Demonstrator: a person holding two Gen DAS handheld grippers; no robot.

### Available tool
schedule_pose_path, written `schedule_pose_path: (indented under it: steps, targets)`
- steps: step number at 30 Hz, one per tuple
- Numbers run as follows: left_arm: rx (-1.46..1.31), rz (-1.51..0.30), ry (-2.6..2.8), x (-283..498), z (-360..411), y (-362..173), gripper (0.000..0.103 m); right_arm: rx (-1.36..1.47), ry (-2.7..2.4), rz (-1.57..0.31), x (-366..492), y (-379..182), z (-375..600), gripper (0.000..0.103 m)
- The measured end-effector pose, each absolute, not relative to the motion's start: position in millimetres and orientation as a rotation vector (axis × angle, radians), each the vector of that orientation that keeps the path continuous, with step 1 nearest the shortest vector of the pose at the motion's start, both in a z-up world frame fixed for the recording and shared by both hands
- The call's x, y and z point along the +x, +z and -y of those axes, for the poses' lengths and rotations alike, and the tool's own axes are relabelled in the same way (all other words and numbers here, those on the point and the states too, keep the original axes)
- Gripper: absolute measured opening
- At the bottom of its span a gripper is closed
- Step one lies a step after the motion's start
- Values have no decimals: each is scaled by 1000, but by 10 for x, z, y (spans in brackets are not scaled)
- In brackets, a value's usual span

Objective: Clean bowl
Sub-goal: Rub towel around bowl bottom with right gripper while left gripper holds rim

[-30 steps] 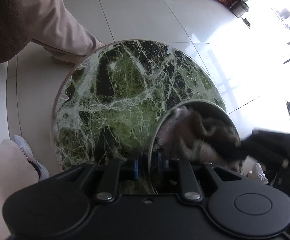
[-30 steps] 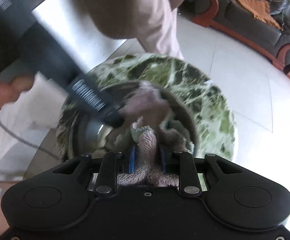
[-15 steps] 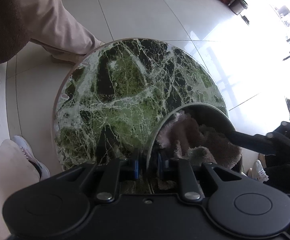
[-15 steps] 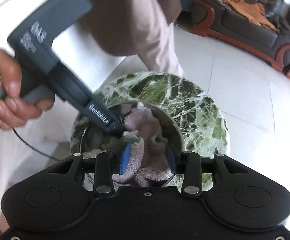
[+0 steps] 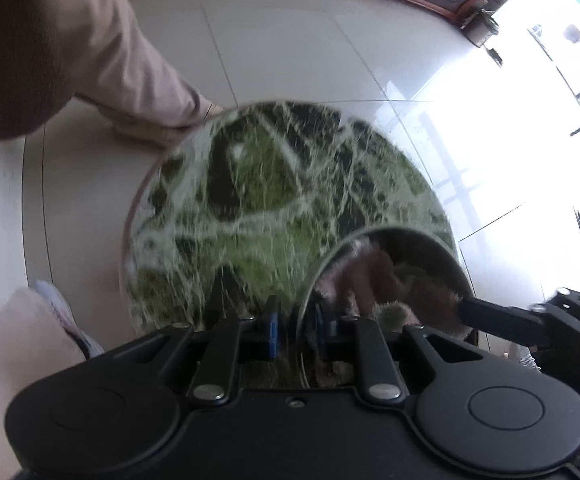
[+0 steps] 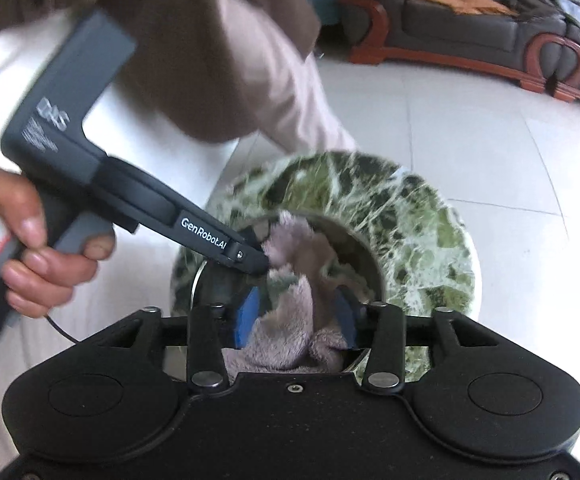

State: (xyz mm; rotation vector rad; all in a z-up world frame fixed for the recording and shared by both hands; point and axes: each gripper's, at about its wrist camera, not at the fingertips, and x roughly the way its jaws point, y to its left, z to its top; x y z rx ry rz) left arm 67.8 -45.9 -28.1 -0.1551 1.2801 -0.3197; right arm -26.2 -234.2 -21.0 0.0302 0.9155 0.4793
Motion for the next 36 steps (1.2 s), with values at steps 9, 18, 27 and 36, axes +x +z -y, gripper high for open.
schedule_pose_path:
  steps: [9,18,27,36]
  targets:
    - [-161,-1303,-348,692,457,-369,16,495,287,-1019,-281,-621,2912,45]
    - [-157,-1326,-340,527,431,-381,15,306,375,-1053,42,-776,2747,21]
    - [-63,-1338,-375,400,484,-295,20,-237,660,-974,518,-602,2314,19]
    - [-92,-1324,-370,488,371,-230,20,-211,611,-818,224,-187,2498,35]
